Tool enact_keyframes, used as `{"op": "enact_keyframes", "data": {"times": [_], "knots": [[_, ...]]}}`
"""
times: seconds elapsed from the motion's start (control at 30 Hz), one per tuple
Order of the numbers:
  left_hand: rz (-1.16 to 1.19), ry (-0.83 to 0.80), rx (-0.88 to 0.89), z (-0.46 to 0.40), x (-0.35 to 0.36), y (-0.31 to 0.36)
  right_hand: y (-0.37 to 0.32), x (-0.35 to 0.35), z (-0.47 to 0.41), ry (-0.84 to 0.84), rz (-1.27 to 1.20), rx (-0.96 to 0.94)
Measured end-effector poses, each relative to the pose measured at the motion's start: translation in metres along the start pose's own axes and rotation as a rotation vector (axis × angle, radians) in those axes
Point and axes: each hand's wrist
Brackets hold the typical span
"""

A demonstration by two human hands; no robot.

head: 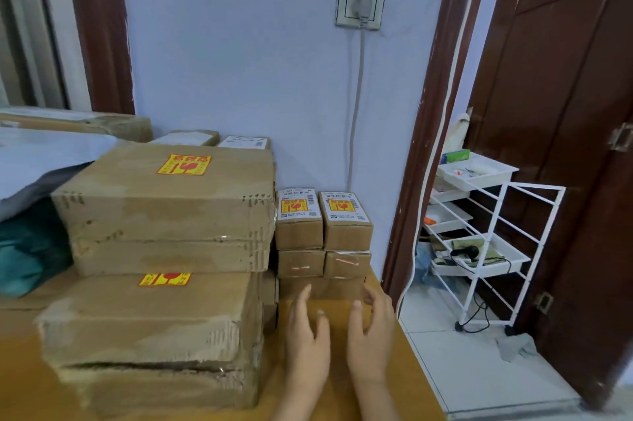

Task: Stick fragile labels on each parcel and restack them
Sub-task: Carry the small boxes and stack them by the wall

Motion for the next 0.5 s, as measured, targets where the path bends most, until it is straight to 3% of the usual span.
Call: {"op": "enact_keyframes", "data": {"times": [0.27,0.5], "knots": [[-0.129,-0.236,0.020,0.035,-0.033,0.030,-0.042,-0.019,0.038,-0.160,-0.065,0.152],[-0.015,-0.289,0.176,0.037,-0.074,0.101,-0.119,-0.048,0.027,-0.169,-0.171,0.007]]}}
Point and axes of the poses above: each hand's wrist, its own z-axis away from the middle knuckle, its own x-axis out of the palm, y = z × x, and after that the axes turned 4 degrees about y, right-handed
